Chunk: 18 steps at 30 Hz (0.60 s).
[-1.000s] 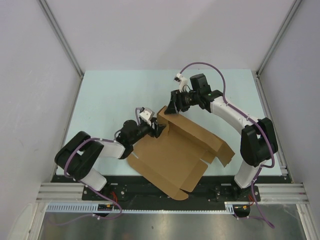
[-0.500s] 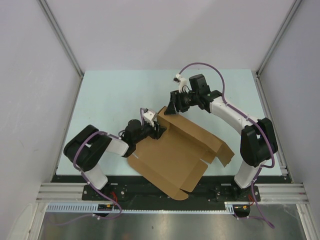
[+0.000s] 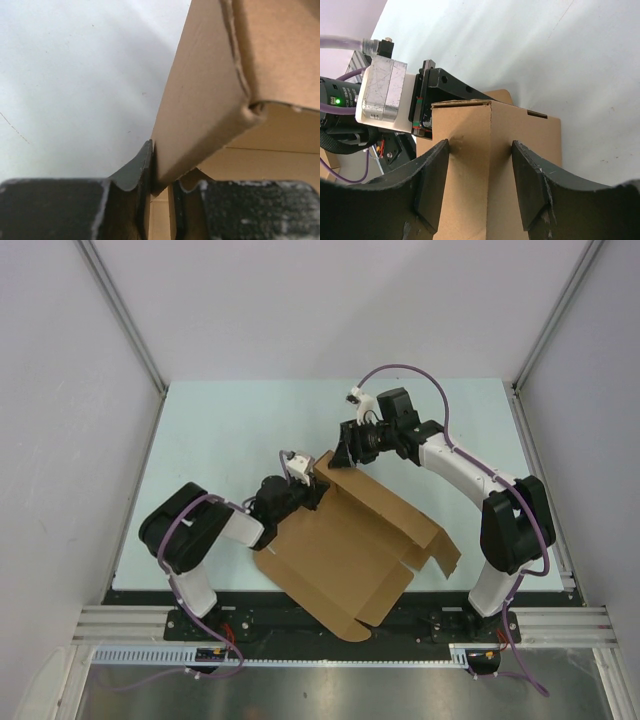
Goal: Fold the paper box
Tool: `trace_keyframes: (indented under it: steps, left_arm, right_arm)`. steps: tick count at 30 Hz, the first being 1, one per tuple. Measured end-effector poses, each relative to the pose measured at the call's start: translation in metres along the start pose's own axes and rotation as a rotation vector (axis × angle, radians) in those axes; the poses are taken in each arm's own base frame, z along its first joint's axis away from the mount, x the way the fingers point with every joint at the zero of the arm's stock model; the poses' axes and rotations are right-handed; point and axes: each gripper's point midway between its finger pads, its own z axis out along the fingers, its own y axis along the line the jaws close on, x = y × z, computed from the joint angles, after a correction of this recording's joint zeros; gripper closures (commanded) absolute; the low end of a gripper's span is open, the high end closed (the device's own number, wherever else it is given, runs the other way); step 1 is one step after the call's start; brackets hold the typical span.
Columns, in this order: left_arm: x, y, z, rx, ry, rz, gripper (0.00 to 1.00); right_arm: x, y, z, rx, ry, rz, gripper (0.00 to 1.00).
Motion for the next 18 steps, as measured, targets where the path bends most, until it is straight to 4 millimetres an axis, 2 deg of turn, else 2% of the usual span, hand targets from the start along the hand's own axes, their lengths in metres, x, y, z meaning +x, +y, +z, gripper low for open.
trace_keyframes:
  steps: [6,14,17,18]
  left_arm:
    - [-0.001,0.001,0.001,-0.036,-0.009,0.004,0.93]
    - [-0.002,0.008,-0.001,-0.135,-0.01,0.07,0.92]
    - [-0.004,0.012,0.0,-0.184,-0.002,0.088,0.95]
    - [-0.004,0.014,0.001,-0.199,-0.001,0.094,0.98]
  right_arm:
    - [0.0,0.0,0.001,0.009,-0.002,-0.003,0.44]
    - [-0.003,-0.004,0.0,0.051,-0.012,-0.008,0.41]
    - [-0.006,-0.007,-0.002,0.085,-0.026,-0.015,0.41]
    - [-0.007,-0.008,-0.003,0.096,-0.031,-0.017,0.41]
